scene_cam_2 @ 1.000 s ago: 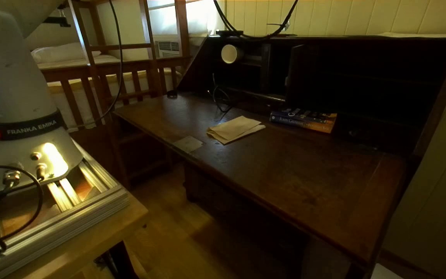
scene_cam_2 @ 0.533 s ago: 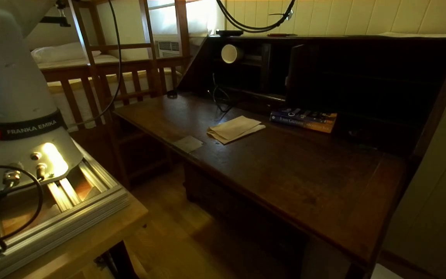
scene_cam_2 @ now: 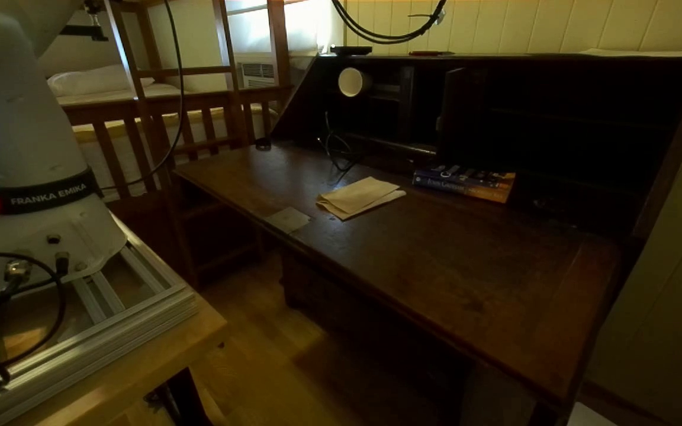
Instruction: Move the black marker to the left
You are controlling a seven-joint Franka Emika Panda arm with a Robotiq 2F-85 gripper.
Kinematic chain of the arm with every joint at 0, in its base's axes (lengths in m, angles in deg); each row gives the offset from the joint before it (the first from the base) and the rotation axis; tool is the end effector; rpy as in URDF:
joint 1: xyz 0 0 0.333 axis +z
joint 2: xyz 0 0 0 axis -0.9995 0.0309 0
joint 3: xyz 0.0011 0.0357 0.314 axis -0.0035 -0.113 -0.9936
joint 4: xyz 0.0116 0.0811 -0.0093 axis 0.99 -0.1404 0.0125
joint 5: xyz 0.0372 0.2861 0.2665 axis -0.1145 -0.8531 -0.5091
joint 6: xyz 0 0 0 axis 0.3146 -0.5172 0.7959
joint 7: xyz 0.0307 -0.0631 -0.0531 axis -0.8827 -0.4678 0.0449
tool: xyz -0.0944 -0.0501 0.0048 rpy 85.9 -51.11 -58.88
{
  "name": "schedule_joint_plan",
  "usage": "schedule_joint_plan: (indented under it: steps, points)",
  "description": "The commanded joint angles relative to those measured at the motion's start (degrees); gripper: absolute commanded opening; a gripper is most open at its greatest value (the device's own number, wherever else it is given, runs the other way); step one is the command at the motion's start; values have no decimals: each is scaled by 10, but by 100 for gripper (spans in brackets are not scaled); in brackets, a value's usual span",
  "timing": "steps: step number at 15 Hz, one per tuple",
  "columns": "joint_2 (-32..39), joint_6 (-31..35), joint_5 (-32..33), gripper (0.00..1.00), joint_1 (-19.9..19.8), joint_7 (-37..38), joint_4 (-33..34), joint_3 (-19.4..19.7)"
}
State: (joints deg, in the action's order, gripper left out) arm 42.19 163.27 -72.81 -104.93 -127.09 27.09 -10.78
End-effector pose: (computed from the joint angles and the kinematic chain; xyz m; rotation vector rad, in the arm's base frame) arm 0.7429 -0.1891 0.6085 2.9149 0.6291 0.7612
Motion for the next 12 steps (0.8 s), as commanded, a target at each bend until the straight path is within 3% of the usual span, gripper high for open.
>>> schedule_joint_plan:
  steps: [1, 6, 12]
  points:
    - [-9, -8, -3, 6, 8, -30, 0, -7]
    - [-38, -94, -28, 6, -10, -115, -8, -33]
    - [-91, -264, -8, 6, -9, -132, -13, -8]
